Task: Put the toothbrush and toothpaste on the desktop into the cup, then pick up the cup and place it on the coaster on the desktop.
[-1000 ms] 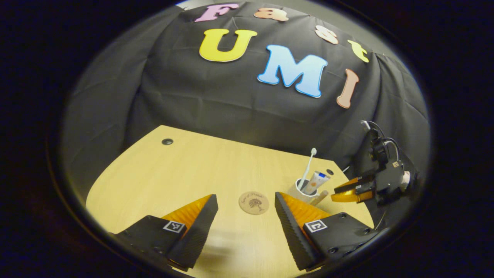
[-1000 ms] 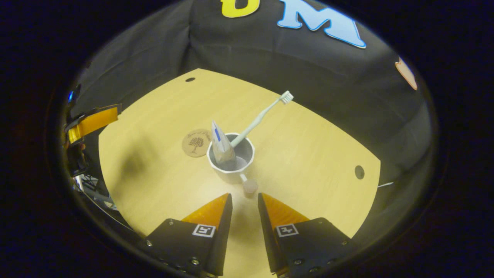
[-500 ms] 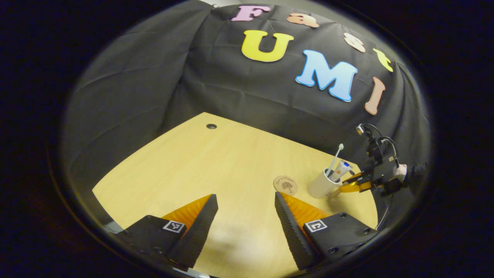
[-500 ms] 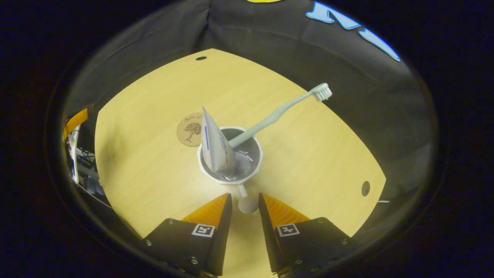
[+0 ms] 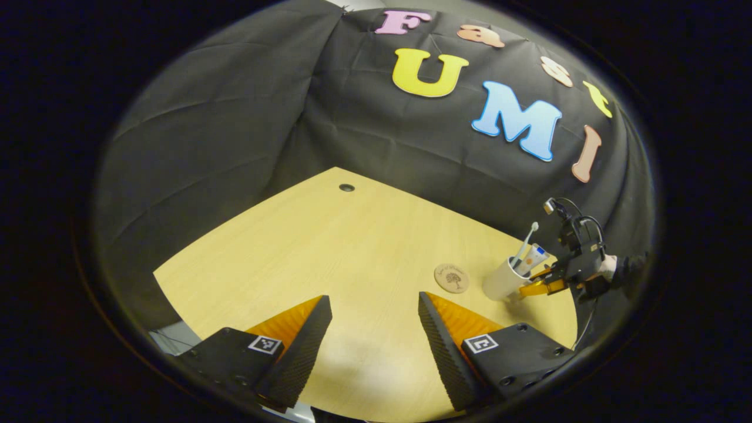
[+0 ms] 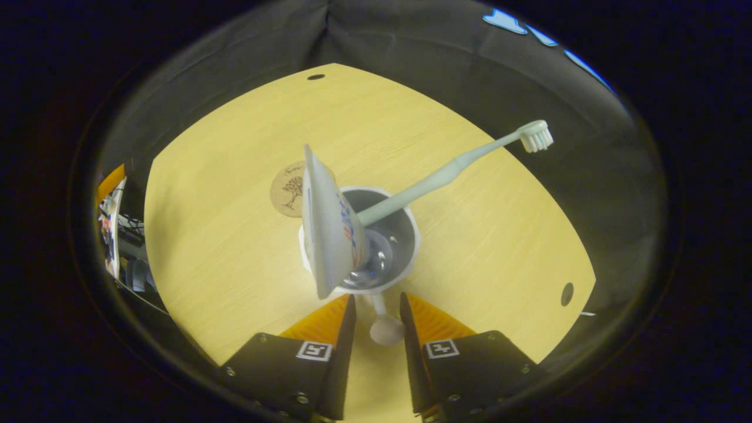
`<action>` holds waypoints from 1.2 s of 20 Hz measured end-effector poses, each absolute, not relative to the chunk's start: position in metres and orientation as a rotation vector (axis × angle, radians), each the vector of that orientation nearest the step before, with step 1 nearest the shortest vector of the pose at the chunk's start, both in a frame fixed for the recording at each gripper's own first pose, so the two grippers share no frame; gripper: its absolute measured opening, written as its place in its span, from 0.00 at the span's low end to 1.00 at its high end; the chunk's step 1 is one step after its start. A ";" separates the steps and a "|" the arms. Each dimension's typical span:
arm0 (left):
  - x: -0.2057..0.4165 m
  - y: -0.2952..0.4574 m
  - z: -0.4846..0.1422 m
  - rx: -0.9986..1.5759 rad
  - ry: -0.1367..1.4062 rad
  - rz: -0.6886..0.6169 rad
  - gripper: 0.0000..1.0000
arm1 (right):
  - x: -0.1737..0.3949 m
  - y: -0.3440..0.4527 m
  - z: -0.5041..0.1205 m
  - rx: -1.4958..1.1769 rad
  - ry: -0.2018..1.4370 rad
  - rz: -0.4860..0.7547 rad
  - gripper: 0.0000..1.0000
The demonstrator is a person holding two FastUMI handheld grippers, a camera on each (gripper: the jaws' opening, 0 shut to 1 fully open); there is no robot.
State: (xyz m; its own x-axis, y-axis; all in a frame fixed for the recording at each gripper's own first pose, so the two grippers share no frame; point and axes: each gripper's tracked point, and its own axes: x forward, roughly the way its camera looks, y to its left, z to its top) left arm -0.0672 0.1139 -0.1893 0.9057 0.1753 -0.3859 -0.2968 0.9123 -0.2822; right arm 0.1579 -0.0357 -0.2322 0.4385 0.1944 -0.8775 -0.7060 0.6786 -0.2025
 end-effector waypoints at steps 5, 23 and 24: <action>-0.069 0.114 -0.187 -0.343 0.359 0.258 0.97 | 0.156 -0.032 -0.238 -0.567 0.968 0.603 0.17; -0.069 0.105 -0.192 -0.340 0.372 0.249 0.97 | 0.140 0.003 -0.229 -0.431 0.918 0.543 0.11; -0.073 0.106 -0.193 -0.345 0.371 0.253 0.97 | 0.142 0.009 -0.228 -0.425 0.913 0.544 0.11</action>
